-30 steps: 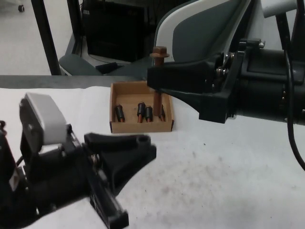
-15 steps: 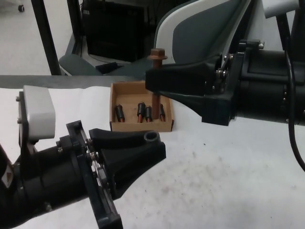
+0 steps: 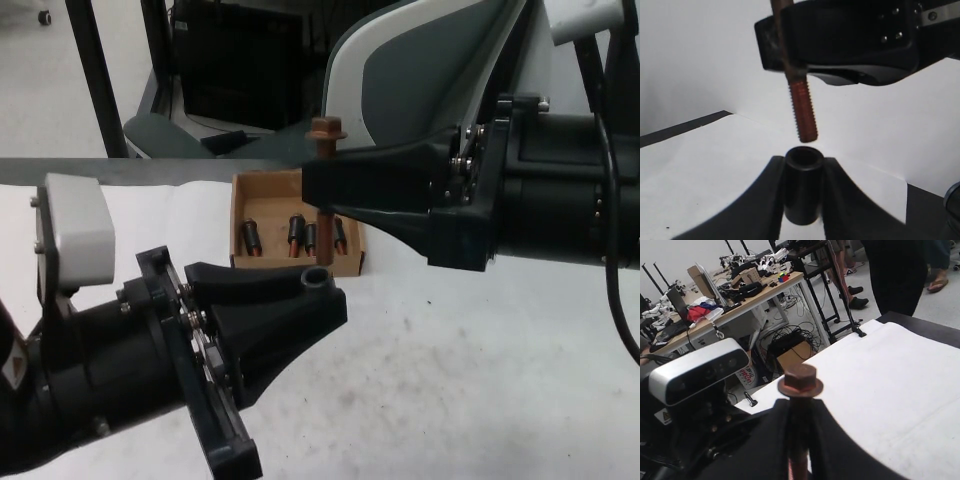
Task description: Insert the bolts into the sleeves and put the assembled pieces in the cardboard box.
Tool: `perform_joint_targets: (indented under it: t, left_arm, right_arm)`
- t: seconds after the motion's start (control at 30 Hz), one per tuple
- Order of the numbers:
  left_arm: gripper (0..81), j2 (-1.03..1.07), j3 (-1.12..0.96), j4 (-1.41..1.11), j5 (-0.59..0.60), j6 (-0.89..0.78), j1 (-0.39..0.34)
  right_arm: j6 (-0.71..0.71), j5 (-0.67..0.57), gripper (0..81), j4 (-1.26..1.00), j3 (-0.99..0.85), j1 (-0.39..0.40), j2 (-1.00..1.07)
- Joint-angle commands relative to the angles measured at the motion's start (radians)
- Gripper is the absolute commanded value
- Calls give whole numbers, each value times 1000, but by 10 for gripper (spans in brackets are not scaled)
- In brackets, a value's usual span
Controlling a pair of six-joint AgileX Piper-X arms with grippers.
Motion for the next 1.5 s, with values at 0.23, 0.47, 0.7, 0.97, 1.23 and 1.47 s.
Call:
perform_joint_targets:
  t: [0.23, 0.47, 0.7, 0.97, 1.23, 1.47]
  left_arm:
    - [8, 0, -46, 79, 5, 8, 3]
    - [8, 0, -46, 79, 5, 8, 3]
    - [8, 0, -46, 79, 5, 8, 3]
    - [8, 0, -46, 79, 37, 8, 3]
    - [8, 0, -46, 79, 74, 8, 3]
    - [8, 0, -46, 77, 74, 8, 3]
  right_arm:
    - [28, -24, 2, 11, -4, 2, -10]
    - [28, -24, 2, 13, -4, 2, -10]
    - [28, -24, 2, 63, -4, 2, -10]
    - [19, -24, 2, 63, -4, 2, -10]
    - [14, -24, 2, 63, -4, 2, -10]
    - [0, -24, 2, 93, -4, 2, -10]
